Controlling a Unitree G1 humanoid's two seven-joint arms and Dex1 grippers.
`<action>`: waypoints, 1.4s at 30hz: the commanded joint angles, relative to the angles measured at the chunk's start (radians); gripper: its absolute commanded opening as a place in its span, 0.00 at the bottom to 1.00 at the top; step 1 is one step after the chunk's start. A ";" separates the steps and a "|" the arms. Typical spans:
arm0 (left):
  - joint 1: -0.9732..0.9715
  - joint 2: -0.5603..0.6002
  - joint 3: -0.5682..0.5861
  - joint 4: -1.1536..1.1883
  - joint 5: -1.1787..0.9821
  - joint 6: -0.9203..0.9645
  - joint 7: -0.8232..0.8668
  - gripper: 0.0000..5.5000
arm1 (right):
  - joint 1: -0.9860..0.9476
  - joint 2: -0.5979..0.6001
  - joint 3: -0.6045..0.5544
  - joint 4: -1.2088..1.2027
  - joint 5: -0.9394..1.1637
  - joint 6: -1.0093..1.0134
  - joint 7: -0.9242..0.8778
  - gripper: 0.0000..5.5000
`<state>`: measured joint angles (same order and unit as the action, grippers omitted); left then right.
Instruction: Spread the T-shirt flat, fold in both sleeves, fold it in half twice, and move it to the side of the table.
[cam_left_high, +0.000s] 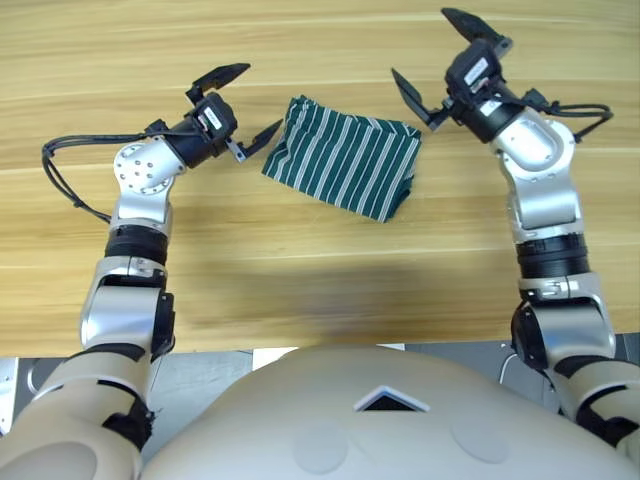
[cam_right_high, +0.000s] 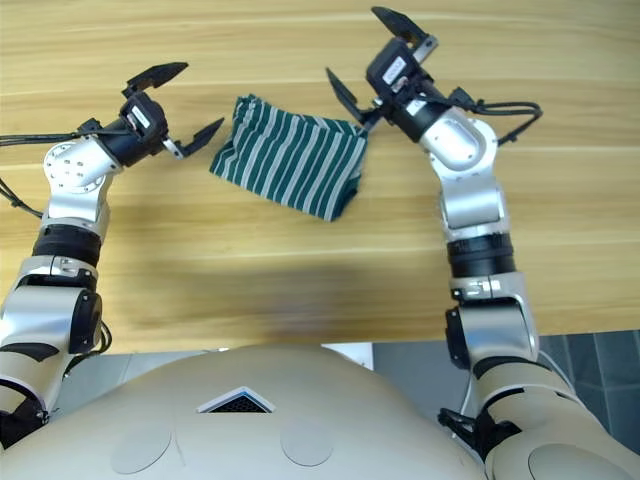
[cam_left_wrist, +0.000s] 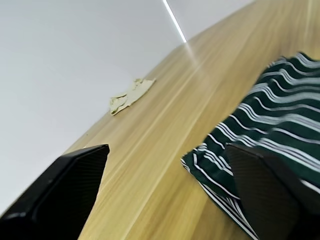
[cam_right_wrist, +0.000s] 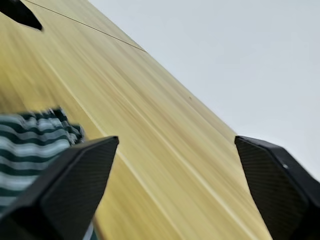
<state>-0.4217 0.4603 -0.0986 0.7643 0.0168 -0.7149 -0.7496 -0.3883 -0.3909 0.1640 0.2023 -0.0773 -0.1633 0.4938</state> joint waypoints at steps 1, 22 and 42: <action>-0.020 0.008 -0.026 0.041 0.085 -0.014 0.068 0.91 | -0.103 0.085 0.086 0.088 -0.084 0.002 -0.028 0.92; -0.010 0.095 -0.311 0.120 0.507 -0.009 0.361 0.98 | -0.479 0.409 0.189 0.997 -0.259 -0.149 -0.285 0.98; -0.071 0.093 -0.356 0.266 0.498 0.010 0.488 0.98 | -0.524 0.284 -0.043 1.133 -0.180 -0.120 -0.468 0.98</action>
<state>-0.5409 0.5411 -0.4210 0.9667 0.4484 -0.7702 -0.2442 -0.8795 -0.0916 0.1364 1.3254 -0.2632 -0.2952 0.0405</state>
